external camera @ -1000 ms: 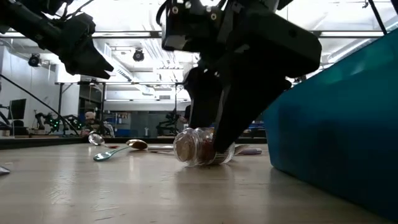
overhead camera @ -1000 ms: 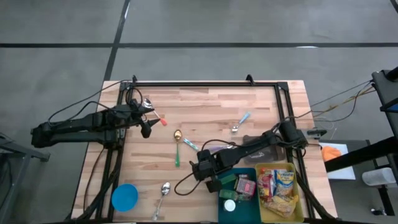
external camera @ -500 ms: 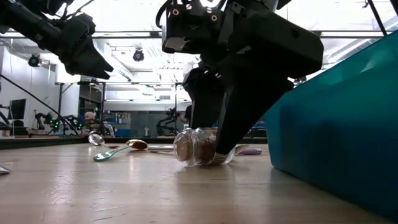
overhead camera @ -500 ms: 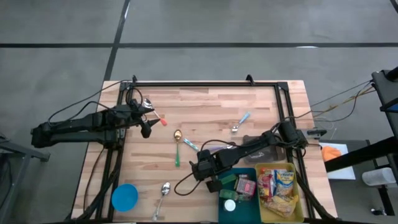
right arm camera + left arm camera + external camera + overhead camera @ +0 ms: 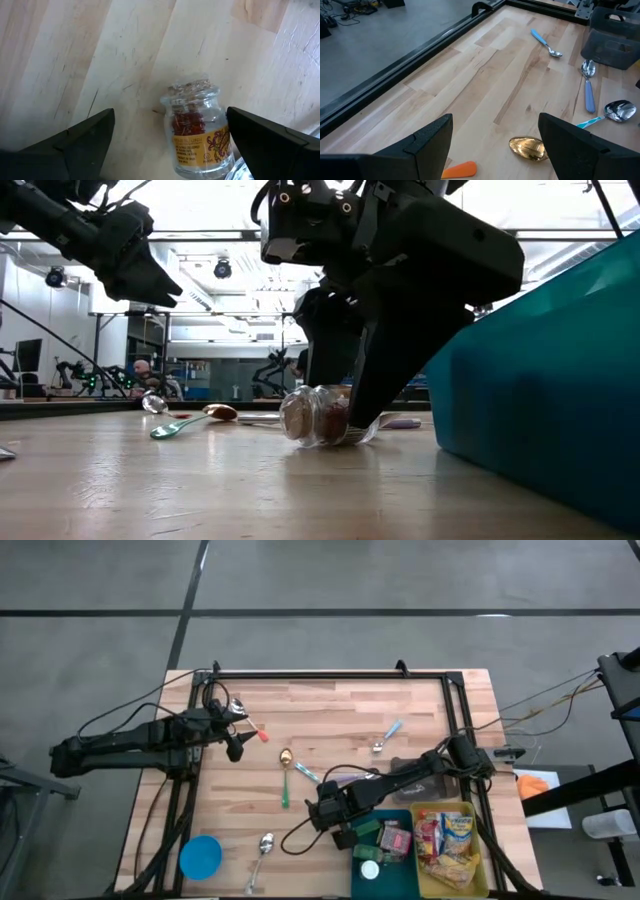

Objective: Pick & Place Food Item
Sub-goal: Put the brown seasoning bottle into the blue bin

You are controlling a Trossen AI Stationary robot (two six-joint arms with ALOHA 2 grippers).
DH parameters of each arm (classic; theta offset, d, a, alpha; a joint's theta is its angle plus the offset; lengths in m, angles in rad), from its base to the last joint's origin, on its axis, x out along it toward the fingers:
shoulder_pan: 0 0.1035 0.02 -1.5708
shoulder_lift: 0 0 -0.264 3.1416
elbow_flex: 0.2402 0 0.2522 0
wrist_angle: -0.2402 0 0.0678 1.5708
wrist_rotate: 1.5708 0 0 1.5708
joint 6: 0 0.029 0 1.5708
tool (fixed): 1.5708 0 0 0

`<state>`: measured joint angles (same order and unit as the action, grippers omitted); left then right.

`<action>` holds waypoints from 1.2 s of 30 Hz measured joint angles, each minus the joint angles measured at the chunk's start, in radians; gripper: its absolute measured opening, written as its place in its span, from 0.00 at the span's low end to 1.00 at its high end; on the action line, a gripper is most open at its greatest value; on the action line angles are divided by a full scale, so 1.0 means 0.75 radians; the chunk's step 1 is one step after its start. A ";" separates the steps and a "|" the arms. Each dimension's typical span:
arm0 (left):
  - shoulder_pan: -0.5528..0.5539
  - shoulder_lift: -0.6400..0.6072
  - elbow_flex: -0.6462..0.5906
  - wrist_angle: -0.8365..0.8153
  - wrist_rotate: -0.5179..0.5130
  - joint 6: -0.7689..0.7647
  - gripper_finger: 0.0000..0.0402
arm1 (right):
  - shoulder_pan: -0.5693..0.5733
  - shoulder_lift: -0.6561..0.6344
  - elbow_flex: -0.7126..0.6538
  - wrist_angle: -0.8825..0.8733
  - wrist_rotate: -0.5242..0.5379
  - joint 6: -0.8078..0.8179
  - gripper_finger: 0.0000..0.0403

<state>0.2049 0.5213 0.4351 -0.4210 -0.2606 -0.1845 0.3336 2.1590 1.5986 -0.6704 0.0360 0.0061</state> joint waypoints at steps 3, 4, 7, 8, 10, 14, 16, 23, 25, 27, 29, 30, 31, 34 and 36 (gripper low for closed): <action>0.000 0.000 0.000 0.000 0.000 0.000 0.74 | 0.001 0.000 -0.001 0.000 0.000 0.003 0.86; 0.000 0.000 0.000 0.000 0.000 0.000 0.74 | 0.001 0.000 -0.001 -0.001 0.000 0.003 0.83; 0.000 0.000 0.000 0.000 0.000 0.000 0.74 | 0.002 0.000 -0.001 -0.004 0.021 0.002 0.73; 0.000 0.000 0.000 0.000 0.000 0.000 0.74 | 0.001 0.000 -0.002 -0.006 0.028 0.000 0.69; 0.000 0.000 0.000 -0.001 0.000 0.000 0.74 | -0.001 0.000 -0.002 -0.007 0.036 -0.002 0.63; 0.000 0.000 0.000 -0.001 0.000 0.000 0.74 | -0.001 -0.002 -0.002 -0.006 0.063 -0.010 0.51; 0.000 -0.001 0.000 -0.001 0.000 0.000 0.74 | -0.002 -0.002 -0.003 -0.005 0.068 -0.013 0.47; 0.000 -0.001 0.000 -0.001 0.000 0.000 0.74 | -0.009 -0.002 -0.003 0.001 0.072 -0.014 0.44; 0.000 -0.001 0.000 -0.001 0.000 0.000 0.74 | -0.009 -0.002 -0.003 0.001 0.072 -0.014 0.46; 0.000 -0.001 0.000 -0.001 0.000 0.000 0.74 | -0.009 -0.002 -0.003 0.001 0.071 -0.014 0.46; 0.000 -0.001 0.000 -0.001 0.000 0.000 0.74 | -0.009 -0.002 -0.003 0.002 0.070 -0.014 0.47; 0.000 -0.001 0.000 -0.001 0.000 0.000 0.74 | -0.009 -0.002 -0.003 0.002 0.068 -0.014 0.47; 0.000 -0.001 0.000 -0.001 0.000 0.000 0.74 | -0.009 -0.002 -0.003 0.002 0.067 -0.014 0.47; 0.000 -0.001 0.000 -0.001 0.000 0.000 0.74 | -0.009 -0.001 -0.003 0.002 0.067 -0.013 0.47; 0.000 -0.001 0.000 -0.001 0.000 0.000 0.74 | -0.009 -0.001 -0.003 0.002 0.066 -0.013 0.47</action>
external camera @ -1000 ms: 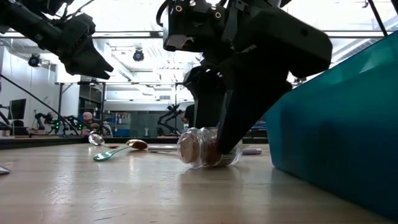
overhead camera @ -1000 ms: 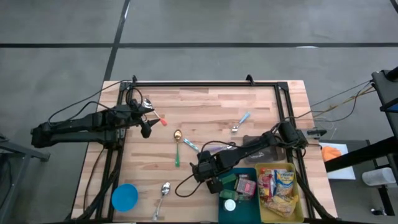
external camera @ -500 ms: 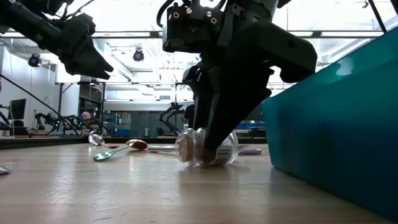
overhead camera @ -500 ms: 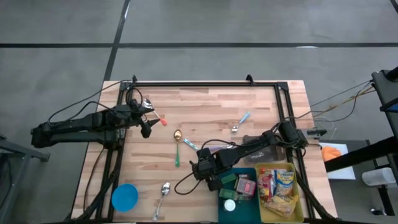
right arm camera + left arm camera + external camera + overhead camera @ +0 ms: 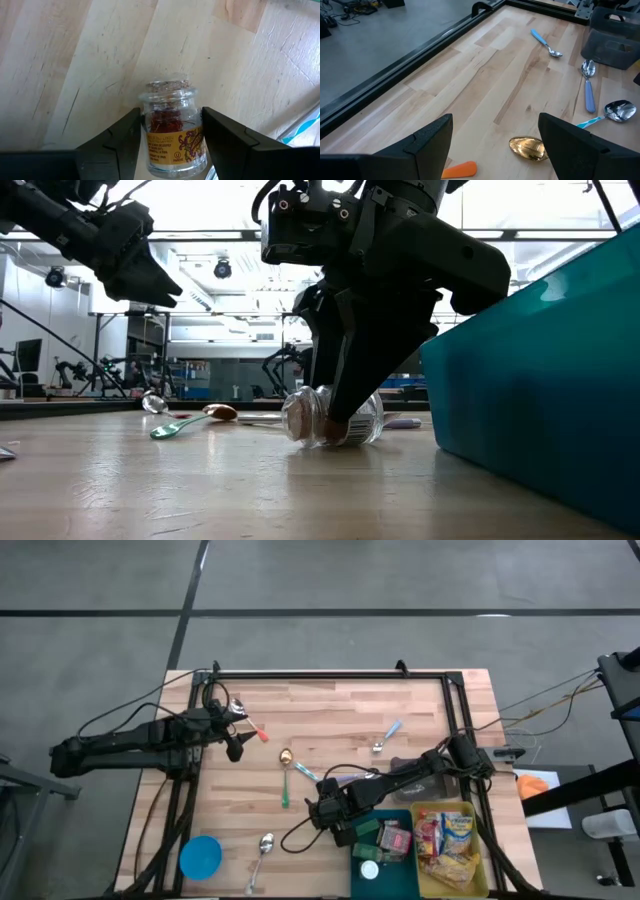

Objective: Pick & Place Food Item
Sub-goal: Put the brown seasoning bottle into the blue bin

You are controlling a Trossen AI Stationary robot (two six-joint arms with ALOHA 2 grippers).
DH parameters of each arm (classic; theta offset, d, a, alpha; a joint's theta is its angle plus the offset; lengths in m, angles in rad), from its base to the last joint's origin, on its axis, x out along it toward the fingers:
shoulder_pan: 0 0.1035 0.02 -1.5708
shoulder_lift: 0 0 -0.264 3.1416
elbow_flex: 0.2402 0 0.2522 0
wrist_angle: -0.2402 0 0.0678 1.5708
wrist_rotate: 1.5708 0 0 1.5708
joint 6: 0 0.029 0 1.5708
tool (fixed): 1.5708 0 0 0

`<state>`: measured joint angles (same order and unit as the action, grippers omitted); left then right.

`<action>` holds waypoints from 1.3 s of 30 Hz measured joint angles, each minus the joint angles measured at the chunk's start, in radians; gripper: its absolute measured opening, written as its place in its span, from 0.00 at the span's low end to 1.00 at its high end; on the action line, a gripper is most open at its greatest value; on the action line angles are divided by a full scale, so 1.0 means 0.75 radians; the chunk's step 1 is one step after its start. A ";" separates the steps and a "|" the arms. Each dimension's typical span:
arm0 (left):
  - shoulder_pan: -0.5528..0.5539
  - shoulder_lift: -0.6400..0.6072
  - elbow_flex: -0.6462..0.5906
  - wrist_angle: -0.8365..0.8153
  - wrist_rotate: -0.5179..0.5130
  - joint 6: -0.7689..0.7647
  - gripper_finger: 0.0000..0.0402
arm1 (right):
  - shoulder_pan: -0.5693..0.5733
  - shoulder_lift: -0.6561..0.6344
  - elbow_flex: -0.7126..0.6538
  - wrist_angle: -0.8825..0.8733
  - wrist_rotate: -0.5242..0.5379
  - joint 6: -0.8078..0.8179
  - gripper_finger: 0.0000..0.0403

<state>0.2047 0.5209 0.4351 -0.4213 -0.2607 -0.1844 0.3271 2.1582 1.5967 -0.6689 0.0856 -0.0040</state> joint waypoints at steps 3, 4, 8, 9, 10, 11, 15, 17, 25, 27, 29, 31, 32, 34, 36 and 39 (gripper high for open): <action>0.000 0.000 0.000 0.000 0.000 0.000 0.74 | 0.000 0.000 0.001 0.002 0.000 -0.001 0.47; 0.000 0.000 0.000 0.000 0.000 0.000 0.74 | 0.000 -0.001 0.004 -0.001 0.005 -0.007 0.47; 0.000 0.000 0.000 0.000 0.000 0.000 0.74 | 0.004 0.001 0.060 -0.065 0.051 -0.043 0.47; 0.000 0.000 0.000 0.000 0.000 0.000 0.74 | 0.005 0.002 0.083 -0.089 0.061 -0.044 0.47; 0.000 0.000 0.000 0.000 0.000 0.000 0.74 | 0.005 0.002 0.110 -0.109 0.063 -0.042 0.47; 0.000 0.000 0.000 0.001 0.000 0.000 0.74 | 0.005 0.001 0.139 -0.132 0.065 -0.035 0.47; 0.000 0.000 0.000 0.000 0.000 0.000 0.74 | 0.016 -0.001 0.260 -0.283 0.065 0.015 0.47; 0.000 0.000 0.000 0.000 0.000 0.000 0.74 | 0.027 -0.001 0.322 -0.354 0.065 0.042 0.47; 0.000 0.000 0.000 0.000 0.000 0.000 0.74 | 0.098 -0.019 0.587 -0.751 0.135 0.310 0.47; 0.000 0.000 0.000 0.000 0.000 0.000 0.74 | 0.123 -0.040 0.616 -0.826 0.142 0.366 0.47; 0.000 0.000 0.000 0.000 0.000 0.000 0.74 | 0.147 -0.062 0.617 -0.874 0.167 0.423 0.47; 0.000 0.000 0.000 0.000 0.000 0.000 0.74 | 0.169 -0.081 0.603 -0.914 0.174 0.495 0.47; 0.000 0.000 0.000 0.000 0.000 0.000 0.74 | 0.179 -0.090 0.591 -0.926 0.186 0.534 0.47; 0.000 0.000 0.000 0.000 0.000 0.000 0.74 | 0.201 -0.112 0.564 -0.937 0.211 0.609 0.47; 0.000 0.000 0.000 0.000 0.000 0.000 0.74 | 0.225 -0.142 0.523 -0.951 0.235 0.684 0.47; 0.000 0.000 0.000 0.000 0.000 0.000 0.74 | 0.260 -0.172 0.459 -0.949 0.240 0.807 0.47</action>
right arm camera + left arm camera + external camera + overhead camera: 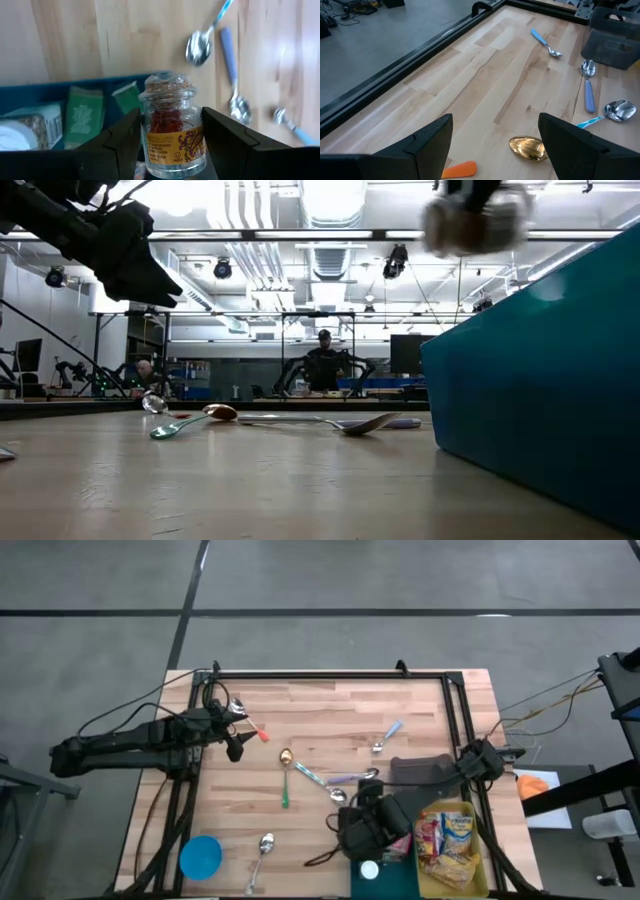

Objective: Pick & Place Food Item
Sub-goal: Put the brown seasoning bottle into the blue bin

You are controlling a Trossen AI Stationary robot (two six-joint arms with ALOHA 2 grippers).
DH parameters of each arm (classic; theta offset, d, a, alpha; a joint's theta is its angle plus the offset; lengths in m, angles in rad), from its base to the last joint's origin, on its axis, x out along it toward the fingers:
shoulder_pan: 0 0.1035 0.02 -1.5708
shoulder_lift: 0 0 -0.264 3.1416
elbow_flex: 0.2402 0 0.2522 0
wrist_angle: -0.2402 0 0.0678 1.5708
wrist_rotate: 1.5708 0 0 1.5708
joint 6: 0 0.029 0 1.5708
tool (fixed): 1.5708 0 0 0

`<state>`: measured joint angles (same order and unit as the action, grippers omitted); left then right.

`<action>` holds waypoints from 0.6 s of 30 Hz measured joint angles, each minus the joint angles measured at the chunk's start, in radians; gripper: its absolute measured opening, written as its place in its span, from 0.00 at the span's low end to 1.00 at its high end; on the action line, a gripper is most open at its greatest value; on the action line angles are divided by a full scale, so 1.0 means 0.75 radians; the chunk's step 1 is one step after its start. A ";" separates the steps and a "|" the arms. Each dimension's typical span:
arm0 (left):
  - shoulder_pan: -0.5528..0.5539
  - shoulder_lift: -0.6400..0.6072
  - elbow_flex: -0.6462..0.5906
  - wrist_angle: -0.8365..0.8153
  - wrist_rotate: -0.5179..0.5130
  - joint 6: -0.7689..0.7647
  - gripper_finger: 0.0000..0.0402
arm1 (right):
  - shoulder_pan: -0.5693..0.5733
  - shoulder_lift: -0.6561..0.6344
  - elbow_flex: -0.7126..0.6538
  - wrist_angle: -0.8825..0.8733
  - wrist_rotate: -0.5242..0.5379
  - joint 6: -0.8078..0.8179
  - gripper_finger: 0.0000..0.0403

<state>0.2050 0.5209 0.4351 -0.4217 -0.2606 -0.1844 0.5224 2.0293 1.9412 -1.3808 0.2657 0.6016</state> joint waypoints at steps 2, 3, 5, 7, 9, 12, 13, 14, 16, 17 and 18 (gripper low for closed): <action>0.000 0.000 0.000 0.000 0.000 0.000 0.74 | 0.025 -0.017 -0.047 -0.001 -0.001 0.085 0.47; 0.000 0.000 0.000 0.000 0.000 0.000 0.74 | 0.040 -0.029 -0.069 -0.002 -0.001 0.133 0.47; 0.000 0.000 0.000 0.000 0.000 0.000 0.74 | 0.073 -0.064 -0.113 -0.004 0.000 0.245 0.47; 0.000 0.000 0.000 0.000 0.000 0.000 0.74 | 0.113 -0.105 -0.159 -0.002 0.002 0.371 0.47; 0.000 0.000 0.000 0.000 0.000 0.000 0.74 | 0.161 -0.140 -0.200 0.013 0.006 0.498 0.47; 0.000 0.001 0.000 -0.001 0.000 0.000 0.74 | 0.236 -0.176 -0.257 0.064 0.006 0.640 0.47; 0.000 0.000 0.000 -0.002 0.000 0.000 0.74 | 0.261 -0.182 -0.269 0.075 0.002 0.676 0.47; 0.000 0.000 0.000 -0.002 0.000 0.000 0.74 | 0.288 -0.183 -0.274 0.084 -0.004 0.705 0.47; 0.000 0.000 0.000 -0.003 0.000 0.000 0.74 | 0.339 -0.180 -0.285 0.091 -0.020 0.784 0.47; 0.000 0.000 0.000 -0.002 0.000 0.000 0.74 | 0.363 -0.175 -0.289 0.088 -0.024 0.834 0.47; 0.000 0.000 0.000 -0.003 0.000 0.000 0.74 | 0.388 -0.172 -0.296 0.099 -0.023 0.881 0.47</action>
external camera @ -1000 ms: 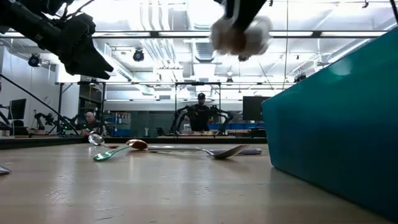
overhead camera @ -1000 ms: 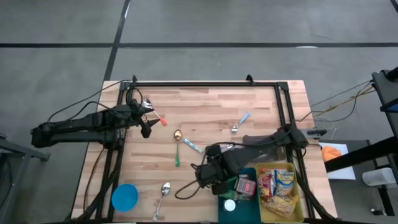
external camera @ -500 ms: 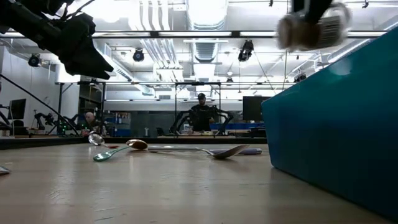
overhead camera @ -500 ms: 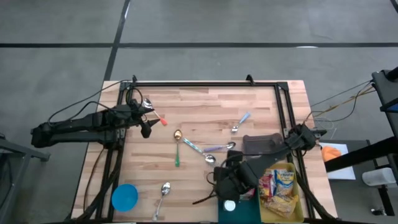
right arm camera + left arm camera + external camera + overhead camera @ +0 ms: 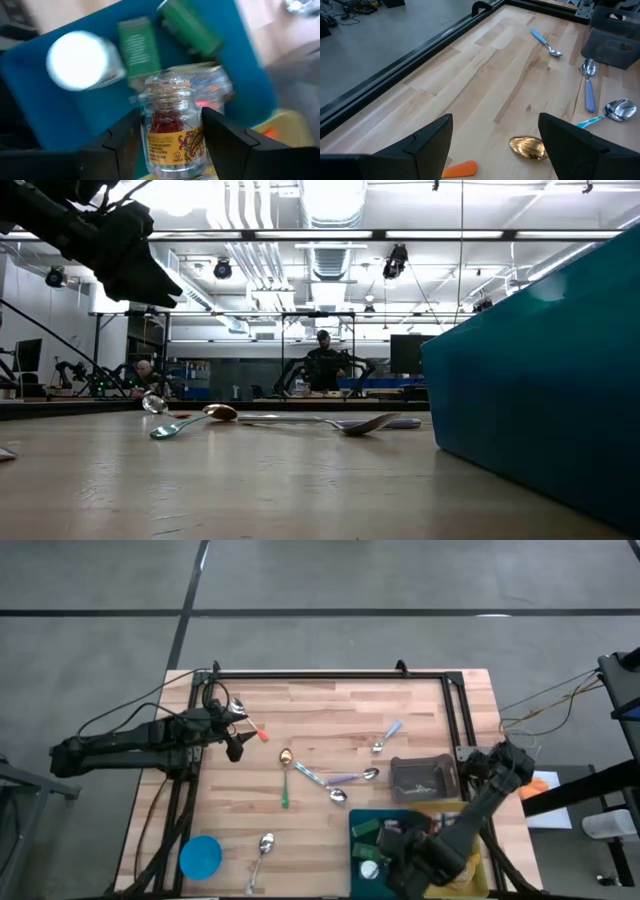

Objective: Pick & Place Food Item
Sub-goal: Put the brown seasoning bottle into the blue bin

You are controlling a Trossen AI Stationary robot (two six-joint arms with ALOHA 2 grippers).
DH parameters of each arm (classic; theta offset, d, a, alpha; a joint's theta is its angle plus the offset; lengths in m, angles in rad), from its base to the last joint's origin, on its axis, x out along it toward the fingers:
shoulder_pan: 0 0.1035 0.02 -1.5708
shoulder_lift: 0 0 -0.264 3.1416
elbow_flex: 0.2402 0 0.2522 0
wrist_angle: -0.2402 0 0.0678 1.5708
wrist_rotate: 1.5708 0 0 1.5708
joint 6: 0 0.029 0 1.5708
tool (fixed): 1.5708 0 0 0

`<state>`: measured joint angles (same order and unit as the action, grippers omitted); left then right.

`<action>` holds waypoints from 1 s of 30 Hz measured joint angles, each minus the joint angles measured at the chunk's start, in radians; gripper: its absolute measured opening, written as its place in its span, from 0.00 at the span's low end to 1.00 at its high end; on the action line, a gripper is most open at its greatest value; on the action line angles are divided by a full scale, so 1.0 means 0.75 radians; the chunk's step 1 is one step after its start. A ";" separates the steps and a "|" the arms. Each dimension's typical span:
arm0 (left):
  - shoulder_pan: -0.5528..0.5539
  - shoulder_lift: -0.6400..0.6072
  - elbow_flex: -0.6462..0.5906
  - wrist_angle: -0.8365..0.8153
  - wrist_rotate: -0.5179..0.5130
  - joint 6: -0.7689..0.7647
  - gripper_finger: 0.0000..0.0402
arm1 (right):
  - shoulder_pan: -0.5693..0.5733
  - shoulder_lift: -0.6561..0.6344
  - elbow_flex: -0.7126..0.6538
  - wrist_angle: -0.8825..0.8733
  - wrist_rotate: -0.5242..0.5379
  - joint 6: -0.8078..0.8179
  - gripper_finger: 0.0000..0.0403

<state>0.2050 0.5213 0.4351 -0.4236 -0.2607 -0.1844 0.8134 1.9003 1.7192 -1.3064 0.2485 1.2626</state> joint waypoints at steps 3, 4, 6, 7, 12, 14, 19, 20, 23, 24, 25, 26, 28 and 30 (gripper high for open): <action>0.000 0.000 0.000 0.000 0.000 0.000 0.74 | 0.054 0.014 -0.027 0.118 0.013 0.056 0.47; 0.000 0.000 0.000 -0.001 0.001 0.000 0.74 | 0.065 0.021 -0.039 0.172 0.014 0.051 0.47; 0.000 0.000 0.000 -0.001 0.000 0.000 0.74 | 0.080 0.047 -0.055 0.226 -0.002 0.045 0.47; 0.000 0.000 0.000 -0.001 0.000 0.000 0.74 | 0.080 0.064 -0.059 0.224 -0.024 0.060 0.47; 0.000 0.000 0.000 -0.001 0.000 0.000 0.74 | 0.080 0.141 -0.066 0.235 -0.157 0.129 0.47; 0.000 0.000 0.000 -0.001 0.001 0.000 0.74 | 0.082 0.165 -0.068 0.256 -0.166 0.131 0.47; 0.000 0.000 0.000 -0.001 0.000 0.000 0.74 | 0.082 0.186 -0.070 0.346 -0.168 0.134 0.47; -0.001 0.000 0.000 -0.001 0.000 0.000 0.74 | 0.082 0.193 -0.071 0.366 -0.169 0.133 0.47; 0.000 0.000 0.000 -0.001 0.000 0.000 0.74 | 0.089 0.213 -0.073 0.398 -0.165 0.134 0.47; 0.000 0.000 0.000 -0.001 0.001 0.000 0.74 | 0.093 0.217 -0.074 0.395 -0.158 0.134 0.47; 0.000 0.000 0.000 -0.001 0.001 0.000 0.74 | 0.095 0.221 -0.077 0.391 -0.157 0.138 0.47; 0.000 0.000 0.000 -0.001 0.000 0.000 0.74 | 0.097 0.226 -0.082 0.390 -0.157 0.152 0.47; 0.000 0.000 0.000 -0.001 0.000 0.000 0.74 | 0.100 0.235 -0.099 0.393 -0.160 0.183 0.47; 0.000 0.000 0.000 -0.001 0.000 0.000 0.74 | 0.101 0.244 -0.114 0.409 -0.169 0.193 0.47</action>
<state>0.2048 0.5209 0.4351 -0.4244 -0.2605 -0.1844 0.8893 2.0831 1.6335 -0.9996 0.1220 1.4073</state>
